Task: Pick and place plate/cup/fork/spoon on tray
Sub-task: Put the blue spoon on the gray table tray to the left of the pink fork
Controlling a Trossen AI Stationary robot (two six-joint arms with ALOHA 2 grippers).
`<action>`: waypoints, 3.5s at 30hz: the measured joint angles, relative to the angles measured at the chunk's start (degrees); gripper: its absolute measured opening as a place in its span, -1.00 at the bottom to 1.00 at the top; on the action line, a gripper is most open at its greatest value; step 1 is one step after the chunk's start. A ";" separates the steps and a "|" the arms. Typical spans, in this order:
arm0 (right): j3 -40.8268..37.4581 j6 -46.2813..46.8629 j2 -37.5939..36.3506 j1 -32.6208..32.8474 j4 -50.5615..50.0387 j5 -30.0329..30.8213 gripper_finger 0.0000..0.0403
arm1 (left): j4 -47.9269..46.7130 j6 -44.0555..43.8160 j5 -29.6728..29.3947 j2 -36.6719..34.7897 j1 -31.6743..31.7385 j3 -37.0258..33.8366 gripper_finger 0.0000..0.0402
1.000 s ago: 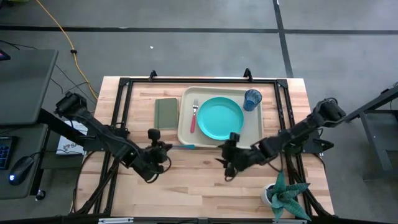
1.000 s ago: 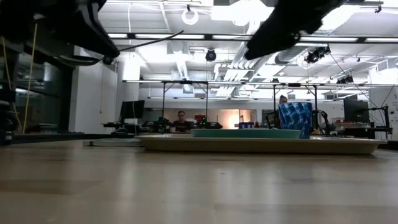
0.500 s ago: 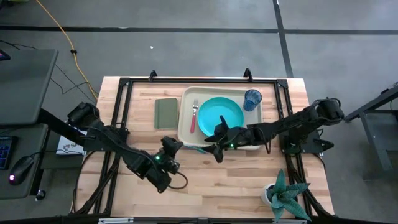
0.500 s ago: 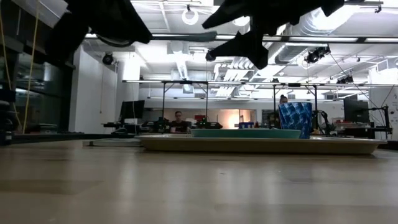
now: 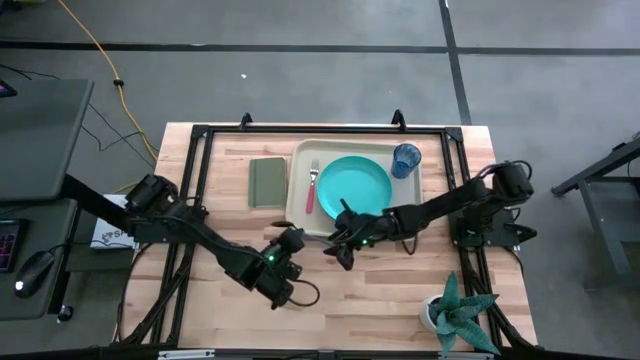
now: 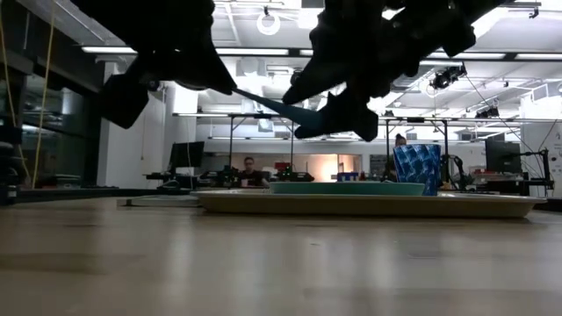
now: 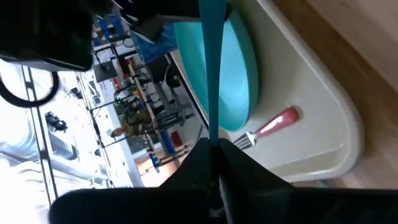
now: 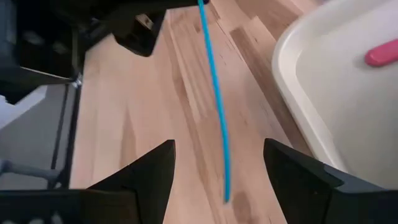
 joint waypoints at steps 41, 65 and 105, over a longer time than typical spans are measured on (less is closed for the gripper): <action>0.07 -3.32 -10.04 1.45 -26.23 15.88 -1.00 | -19.02 -29.44 17.00 -0.41 0.90 13.69 -0.10; -12.57 -30.94 0.02 3.51 45.98 21.64 -1.00 | 110.51 -47.73 42.41 -26.87 12.52 -50.54 -0.07; 4.39 -33.88 6.58 3.06 33.52 18.92 -1.00 | 110.96 -33.42 44.31 -21.41 11.83 -45.66 -0.07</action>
